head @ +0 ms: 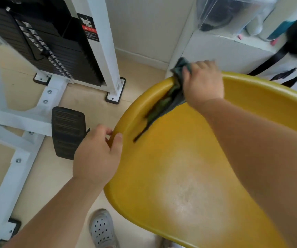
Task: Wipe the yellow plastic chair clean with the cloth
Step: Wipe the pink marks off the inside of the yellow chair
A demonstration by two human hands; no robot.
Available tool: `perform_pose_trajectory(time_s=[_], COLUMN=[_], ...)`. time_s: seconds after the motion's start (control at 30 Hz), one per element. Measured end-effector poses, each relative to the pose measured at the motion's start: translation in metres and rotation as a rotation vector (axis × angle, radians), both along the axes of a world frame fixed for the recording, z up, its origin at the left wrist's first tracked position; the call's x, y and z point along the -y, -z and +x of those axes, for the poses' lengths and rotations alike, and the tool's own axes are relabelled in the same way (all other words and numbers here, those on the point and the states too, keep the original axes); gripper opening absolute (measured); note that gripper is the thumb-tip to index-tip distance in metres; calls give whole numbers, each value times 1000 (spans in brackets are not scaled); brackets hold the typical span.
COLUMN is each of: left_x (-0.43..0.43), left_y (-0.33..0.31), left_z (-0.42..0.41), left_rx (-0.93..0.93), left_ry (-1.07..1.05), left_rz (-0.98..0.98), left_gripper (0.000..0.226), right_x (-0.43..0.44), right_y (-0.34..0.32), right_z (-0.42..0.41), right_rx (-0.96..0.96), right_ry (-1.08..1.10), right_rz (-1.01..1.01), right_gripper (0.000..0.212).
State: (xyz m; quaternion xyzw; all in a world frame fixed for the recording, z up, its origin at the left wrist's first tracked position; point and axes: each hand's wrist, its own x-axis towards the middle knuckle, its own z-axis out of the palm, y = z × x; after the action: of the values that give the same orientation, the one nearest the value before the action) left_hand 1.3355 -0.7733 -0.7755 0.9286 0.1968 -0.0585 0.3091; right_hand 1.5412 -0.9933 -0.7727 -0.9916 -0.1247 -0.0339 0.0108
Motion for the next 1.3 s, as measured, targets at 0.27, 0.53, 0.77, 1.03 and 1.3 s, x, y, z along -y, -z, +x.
perform_pose_trajectory(time_s=[0.27,0.53,0.77,1.03,1.3], left_x=[32,71,72,154,213], left_y=[-30,-37,-41,-44,-28], left_z=[59,95,112,148,169], left_rx=[157,190,144,61,-39], left_ry=[46,178,341,568,579], left_rz=[-1,94,412,479,611], left_gripper=[46,46,37,75,95], right_x=[-76,-16,179,114,182], right_y=[6,11,-2,-1,11], right_z=[-46,-14,12,17,7], right_rx=[-48,7,-32,-87,-21], right_ry=[-90,-36,467,339,250], right_rz=[59,97,-39,19,5], right_gripper=[50,47,59,55,45])
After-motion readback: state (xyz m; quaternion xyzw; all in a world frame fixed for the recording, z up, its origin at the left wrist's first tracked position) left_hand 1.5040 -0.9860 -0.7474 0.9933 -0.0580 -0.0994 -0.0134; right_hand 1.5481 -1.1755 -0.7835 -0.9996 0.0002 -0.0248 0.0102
